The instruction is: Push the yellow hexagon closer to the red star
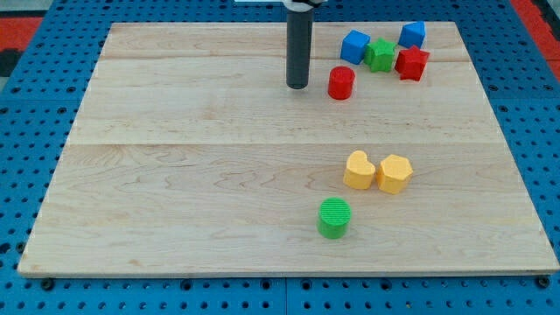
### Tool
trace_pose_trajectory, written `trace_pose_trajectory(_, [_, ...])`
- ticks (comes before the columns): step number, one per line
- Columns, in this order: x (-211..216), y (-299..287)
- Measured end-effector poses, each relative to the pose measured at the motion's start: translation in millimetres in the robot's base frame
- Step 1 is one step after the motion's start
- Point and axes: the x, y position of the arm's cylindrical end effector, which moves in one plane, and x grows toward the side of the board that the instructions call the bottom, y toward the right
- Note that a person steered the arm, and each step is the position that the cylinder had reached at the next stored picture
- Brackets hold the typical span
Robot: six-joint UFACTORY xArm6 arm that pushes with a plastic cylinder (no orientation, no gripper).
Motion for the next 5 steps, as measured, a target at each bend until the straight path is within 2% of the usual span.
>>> trace_pose_trajectory(1, [0.3,52.9])
trace_pose_trajectory(2, [80.5,58.9])
trace_pose_trajectory(3, [90.2,3.2])
trace_pose_trajectory(4, [170.6,-41.0])
trace_pose_trajectory(5, [236.0,-30.0])
